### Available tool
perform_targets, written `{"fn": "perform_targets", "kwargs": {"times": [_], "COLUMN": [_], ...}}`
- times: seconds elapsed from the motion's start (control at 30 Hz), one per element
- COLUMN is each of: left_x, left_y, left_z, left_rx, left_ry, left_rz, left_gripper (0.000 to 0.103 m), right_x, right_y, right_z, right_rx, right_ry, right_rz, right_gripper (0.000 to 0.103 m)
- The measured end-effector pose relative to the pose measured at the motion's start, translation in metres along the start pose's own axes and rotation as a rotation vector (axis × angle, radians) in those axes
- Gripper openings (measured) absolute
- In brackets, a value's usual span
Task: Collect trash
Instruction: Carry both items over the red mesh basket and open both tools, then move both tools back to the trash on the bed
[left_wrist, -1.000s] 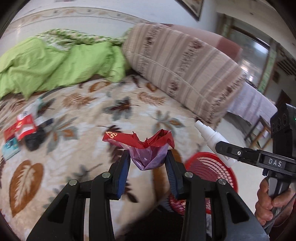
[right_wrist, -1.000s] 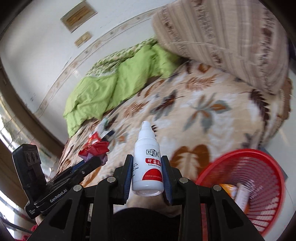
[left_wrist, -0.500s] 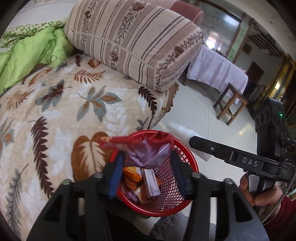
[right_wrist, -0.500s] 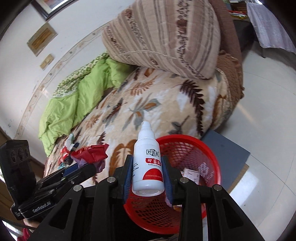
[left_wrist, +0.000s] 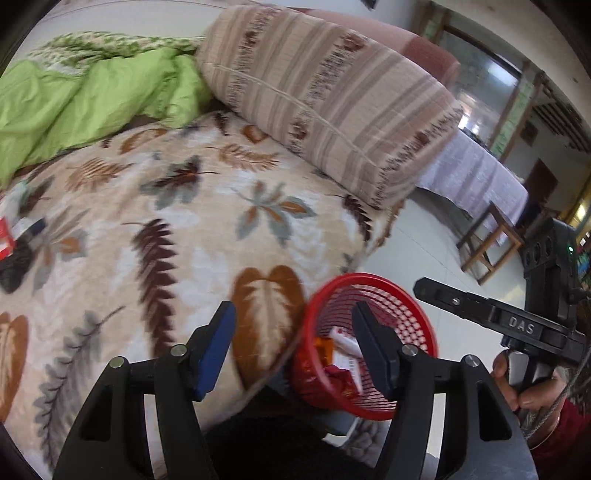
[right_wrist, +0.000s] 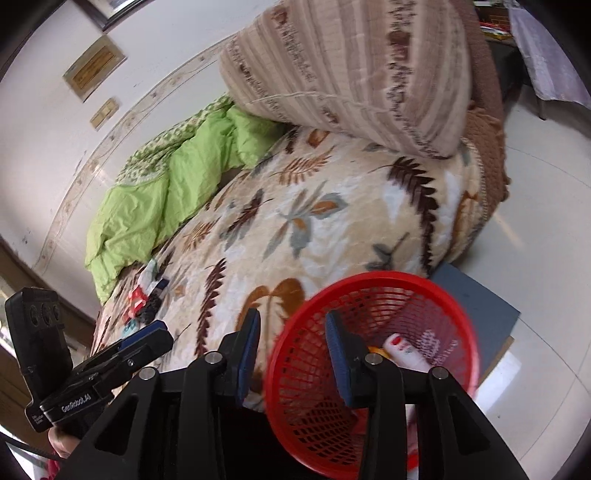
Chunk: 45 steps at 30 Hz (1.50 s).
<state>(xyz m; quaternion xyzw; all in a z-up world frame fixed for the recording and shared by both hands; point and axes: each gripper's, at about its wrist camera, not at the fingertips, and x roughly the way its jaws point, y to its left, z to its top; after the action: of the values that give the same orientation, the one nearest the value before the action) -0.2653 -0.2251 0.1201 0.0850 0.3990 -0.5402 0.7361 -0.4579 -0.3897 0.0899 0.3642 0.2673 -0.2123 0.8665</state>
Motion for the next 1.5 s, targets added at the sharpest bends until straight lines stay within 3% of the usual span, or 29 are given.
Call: {"fn": "perform_targets", "kwargs": {"times": [0.4,0.73,0.87,1.0,1.07,1.2,1.4,1.5], "left_x": [-0.062,-0.119,-0.118,-0.099,-0.089,-0.074,-0.067,-0.071], "left_y": [0.142,0.293,0.363,0.416,0.437,0.45,0.389,0.358], "left_z": [-0.012,-0.022,-0.014,-0.008,-0.01,-0.019,-0.027,-0.03], "left_rx": [-0.251,-0.513,-0.578,-0.623,-0.656,-0.683,-0.49,-0.39], "left_ry": [-0.11,-0.211,-0.192,-0.157,-0.158,-0.136,-0.007,-0.002], "left_rz": [0.219,0.443,0.533,0.562,0.525,0.449,0.336,0.324], "left_gripper": [0.065,0.065,0.065,0.065,0.065,0.065,0.065,0.065], "right_x": [0.084,0.138,0.153,0.163,0.169,0.18,0.205,0.221], "right_y": [0.113,0.195,0.214,0.224,0.227,0.229,0.241,0.253], "right_z": [-0.014,-0.032,-0.037,-0.038,-0.038,-0.036,-0.024,-0.019], "right_rx": [-0.224,-0.374,-0.402,-0.415,-0.417,-0.419,-0.404,-0.397], "right_ry": [0.136,0.239,0.262,0.276,0.283,0.296,0.323,0.351], "right_rz": [0.15,0.233,0.254,0.253,0.251,0.243,0.265,0.281], "right_gripper": [0.047,0.049,0.049,0.049,0.049,0.049,0.049,0.052]}}
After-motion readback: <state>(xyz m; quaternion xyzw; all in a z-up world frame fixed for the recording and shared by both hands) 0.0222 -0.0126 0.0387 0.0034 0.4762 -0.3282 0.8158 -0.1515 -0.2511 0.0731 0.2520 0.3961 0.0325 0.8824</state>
